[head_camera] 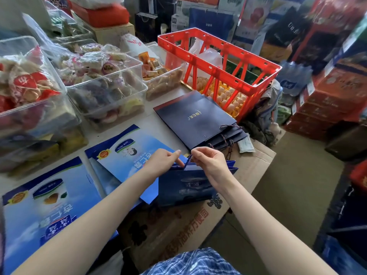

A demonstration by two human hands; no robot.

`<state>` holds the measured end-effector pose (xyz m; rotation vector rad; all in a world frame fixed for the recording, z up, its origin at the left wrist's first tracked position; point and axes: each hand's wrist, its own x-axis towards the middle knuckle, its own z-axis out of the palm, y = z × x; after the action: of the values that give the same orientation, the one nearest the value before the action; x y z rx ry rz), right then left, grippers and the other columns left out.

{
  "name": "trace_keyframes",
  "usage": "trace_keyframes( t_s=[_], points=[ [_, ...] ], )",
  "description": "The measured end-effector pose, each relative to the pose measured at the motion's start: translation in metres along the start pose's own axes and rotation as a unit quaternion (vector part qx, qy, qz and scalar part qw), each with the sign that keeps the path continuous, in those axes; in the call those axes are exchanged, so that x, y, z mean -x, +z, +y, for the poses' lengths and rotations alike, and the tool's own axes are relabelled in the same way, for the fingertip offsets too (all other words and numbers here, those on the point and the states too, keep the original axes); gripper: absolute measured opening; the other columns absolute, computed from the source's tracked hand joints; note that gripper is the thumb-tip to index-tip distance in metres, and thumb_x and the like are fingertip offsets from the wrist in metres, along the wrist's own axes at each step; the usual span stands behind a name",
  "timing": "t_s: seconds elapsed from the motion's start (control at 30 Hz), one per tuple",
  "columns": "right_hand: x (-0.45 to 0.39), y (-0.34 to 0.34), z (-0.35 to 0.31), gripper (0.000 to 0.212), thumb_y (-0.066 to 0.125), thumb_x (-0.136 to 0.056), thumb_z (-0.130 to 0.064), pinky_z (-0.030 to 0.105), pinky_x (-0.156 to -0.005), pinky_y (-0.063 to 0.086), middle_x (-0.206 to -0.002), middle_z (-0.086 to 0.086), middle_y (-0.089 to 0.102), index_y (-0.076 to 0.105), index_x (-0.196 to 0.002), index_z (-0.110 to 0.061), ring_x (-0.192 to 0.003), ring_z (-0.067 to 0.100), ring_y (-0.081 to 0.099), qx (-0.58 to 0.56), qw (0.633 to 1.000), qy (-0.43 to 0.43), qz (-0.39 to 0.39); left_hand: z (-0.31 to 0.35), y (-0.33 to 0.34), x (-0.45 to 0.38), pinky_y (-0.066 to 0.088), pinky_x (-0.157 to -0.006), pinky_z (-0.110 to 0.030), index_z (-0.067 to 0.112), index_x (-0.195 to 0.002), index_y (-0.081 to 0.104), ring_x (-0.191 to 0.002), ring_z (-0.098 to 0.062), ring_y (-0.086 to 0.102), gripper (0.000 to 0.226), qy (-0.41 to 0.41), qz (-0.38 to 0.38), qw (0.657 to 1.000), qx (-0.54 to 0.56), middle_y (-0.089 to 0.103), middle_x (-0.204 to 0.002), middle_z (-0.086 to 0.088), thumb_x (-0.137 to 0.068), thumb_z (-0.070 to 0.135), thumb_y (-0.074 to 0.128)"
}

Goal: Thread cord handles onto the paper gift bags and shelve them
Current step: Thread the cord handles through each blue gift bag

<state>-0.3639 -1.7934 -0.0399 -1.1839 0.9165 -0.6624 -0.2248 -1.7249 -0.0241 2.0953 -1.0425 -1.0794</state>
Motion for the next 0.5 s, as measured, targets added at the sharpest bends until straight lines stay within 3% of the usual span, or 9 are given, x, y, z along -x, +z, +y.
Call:
trace_keyframes(
  t_s=[0.1,0.2,0.33,0.43,0.5],
  points=[
    [-0.001,0.004,-0.001,0.006,0.064,-0.085,-0.003,0.022,-0.069,0.048,-0.07,0.004,0.065,0.067,-0.081,-0.007,-0.067,0.012,0.057,-0.038,0.999,-0.016,-0.018,0.007,-0.003,-0.001,0.03,-0.054,-0.024,0.013,-0.067,0.071,-0.07,-0.019,0.041,0.049,-0.035,-0.014,0.999,0.023,0.044,-0.08,-0.009,-0.096,0.04,0.043],
    [-0.003,0.008,-0.002,0.004,0.065,-0.084,-0.003,0.021,-0.069,0.048,-0.075,0.006,0.065,0.068,-0.086,-0.005,-0.066,0.01,0.056,-0.017,0.999,-0.037,-0.031,0.01,-0.01,-0.003,0.031,-0.059,-0.023,0.011,-0.065,0.069,-0.075,-0.019,0.04,0.047,-0.054,-0.008,0.998,0.039,0.043,-0.084,-0.01,-0.096,0.037,0.046],
    [-0.002,0.009,-0.003,0.009,0.065,-0.083,0.0,0.02,-0.07,0.049,-0.075,0.003,0.068,0.07,-0.087,-0.006,-0.068,0.008,0.061,0.033,0.995,-0.057,-0.077,0.014,-0.02,-0.003,0.028,-0.057,-0.023,0.014,-0.08,0.073,-0.061,-0.013,0.03,0.044,-0.096,-0.101,0.99,0.037,0.037,-0.074,-0.001,-0.093,0.047,0.047],
    [0.002,0.009,-0.002,0.012,0.064,-0.084,0.002,0.019,-0.075,0.05,-0.084,0.006,0.071,0.071,-0.09,-0.005,-0.08,0.011,0.065,0.082,0.986,-0.071,-0.128,0.014,-0.021,-0.009,0.026,-0.038,-0.016,0.012,-0.064,0.053,-0.048,-0.011,0.024,0.03,-0.123,-0.103,0.979,0.125,0.034,-0.062,-0.001,-0.088,0.027,0.062],
    [0.002,0.006,-0.001,0.012,0.064,-0.084,0.003,0.016,-0.072,0.049,-0.083,0.005,0.07,0.071,-0.089,-0.004,-0.076,0.006,0.064,0.097,0.986,-0.071,-0.111,0.01,-0.019,-0.011,0.028,-0.035,-0.014,0.011,-0.062,0.053,-0.047,-0.011,0.028,0.026,-0.12,-0.088,0.975,0.168,0.039,-0.06,-0.003,-0.085,0.015,0.065]
  ],
)
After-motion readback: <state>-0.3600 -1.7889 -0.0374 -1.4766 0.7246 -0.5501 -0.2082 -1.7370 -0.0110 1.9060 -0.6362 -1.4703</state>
